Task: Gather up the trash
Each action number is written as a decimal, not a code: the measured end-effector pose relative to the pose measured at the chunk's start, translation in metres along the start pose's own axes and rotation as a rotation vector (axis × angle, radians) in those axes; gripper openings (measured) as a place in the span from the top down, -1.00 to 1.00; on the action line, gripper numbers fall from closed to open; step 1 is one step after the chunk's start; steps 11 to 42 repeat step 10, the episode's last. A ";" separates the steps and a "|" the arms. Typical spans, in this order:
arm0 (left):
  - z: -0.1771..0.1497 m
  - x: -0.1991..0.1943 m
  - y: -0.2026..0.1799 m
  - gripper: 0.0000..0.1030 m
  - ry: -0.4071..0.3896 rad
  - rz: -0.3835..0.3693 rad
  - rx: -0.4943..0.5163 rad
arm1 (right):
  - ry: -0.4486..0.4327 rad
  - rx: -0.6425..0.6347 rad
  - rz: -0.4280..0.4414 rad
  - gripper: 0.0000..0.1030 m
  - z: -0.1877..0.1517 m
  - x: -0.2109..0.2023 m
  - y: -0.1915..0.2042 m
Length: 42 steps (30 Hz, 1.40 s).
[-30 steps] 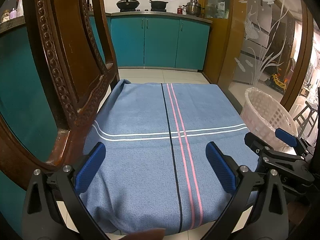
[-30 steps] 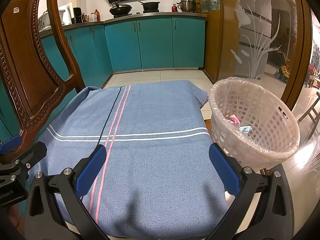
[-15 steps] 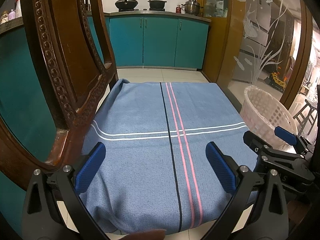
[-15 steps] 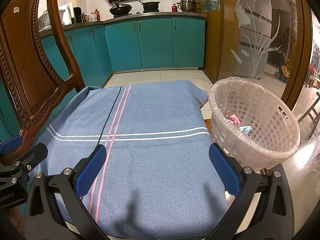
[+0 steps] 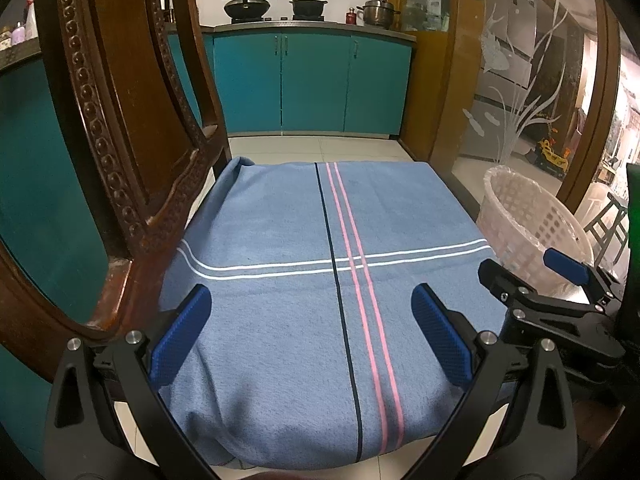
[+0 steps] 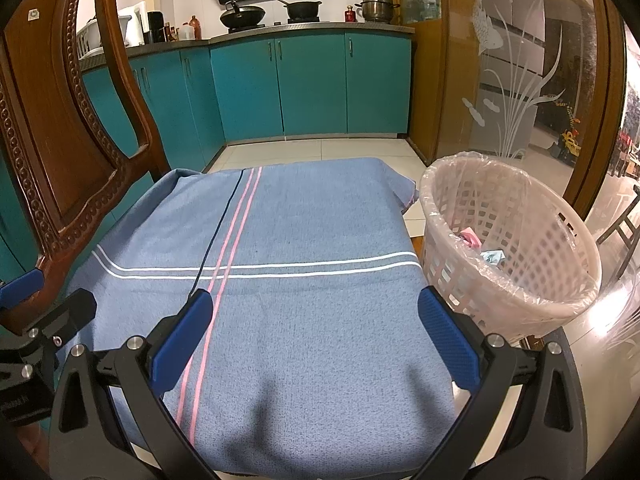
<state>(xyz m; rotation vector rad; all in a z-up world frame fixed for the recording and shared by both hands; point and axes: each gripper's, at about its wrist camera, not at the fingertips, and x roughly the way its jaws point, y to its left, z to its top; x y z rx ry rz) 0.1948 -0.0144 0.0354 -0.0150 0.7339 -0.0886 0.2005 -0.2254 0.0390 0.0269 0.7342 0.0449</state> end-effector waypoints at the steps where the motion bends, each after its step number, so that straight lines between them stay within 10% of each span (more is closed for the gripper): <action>1: 0.000 0.001 0.000 -0.94 0.003 -0.003 -0.001 | 0.000 -0.001 0.000 -0.95 0.000 0.000 0.000; 42: 0.003 0.011 0.008 -0.94 0.015 0.027 -0.038 | -0.013 0.061 0.021 -0.95 -0.029 -0.008 0.003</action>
